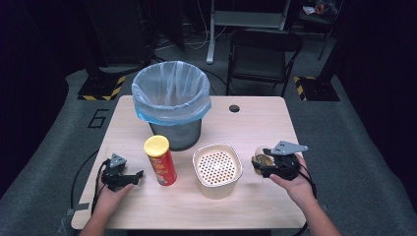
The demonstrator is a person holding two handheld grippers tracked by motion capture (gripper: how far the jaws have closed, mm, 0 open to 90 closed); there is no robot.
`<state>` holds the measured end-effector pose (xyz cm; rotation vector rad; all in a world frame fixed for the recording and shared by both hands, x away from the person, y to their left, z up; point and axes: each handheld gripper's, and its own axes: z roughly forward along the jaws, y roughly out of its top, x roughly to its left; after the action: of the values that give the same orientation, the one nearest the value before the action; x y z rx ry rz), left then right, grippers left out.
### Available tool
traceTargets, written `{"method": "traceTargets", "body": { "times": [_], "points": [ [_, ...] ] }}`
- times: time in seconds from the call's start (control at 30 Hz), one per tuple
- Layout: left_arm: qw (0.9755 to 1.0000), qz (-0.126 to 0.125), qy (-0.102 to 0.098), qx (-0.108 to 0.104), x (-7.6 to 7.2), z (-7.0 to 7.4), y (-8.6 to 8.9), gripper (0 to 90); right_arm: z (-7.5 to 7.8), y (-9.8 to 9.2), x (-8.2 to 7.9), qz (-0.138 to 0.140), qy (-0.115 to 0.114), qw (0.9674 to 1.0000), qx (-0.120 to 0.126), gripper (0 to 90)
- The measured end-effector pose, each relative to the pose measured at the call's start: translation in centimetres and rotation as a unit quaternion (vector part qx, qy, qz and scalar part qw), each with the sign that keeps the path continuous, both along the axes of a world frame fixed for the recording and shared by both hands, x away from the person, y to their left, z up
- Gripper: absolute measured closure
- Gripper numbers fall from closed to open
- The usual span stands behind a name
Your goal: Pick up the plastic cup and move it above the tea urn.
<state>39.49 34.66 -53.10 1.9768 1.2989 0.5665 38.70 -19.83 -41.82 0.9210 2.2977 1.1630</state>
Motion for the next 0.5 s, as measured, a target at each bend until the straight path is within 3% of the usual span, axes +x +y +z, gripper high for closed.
{"method": "traceTargets", "body": {
  "times": [0.23, 0.5],
  "points": [
    [1.0, 0.001, 0.0, -0.001, 0.0, 0.0, 0.0, 13.6, 0.3, 0.1, 1.4, -0.004, 0.005, 1.0, 0.001, 34.6],
    [1.0, 0.0, 0.0, -0.001, 0.0, 0.0, 0.0, 13.6, 0.9, 1.1, 3.1, 0.01, -0.015, 0.9997, -0.014, 34.7]
  ]
}}
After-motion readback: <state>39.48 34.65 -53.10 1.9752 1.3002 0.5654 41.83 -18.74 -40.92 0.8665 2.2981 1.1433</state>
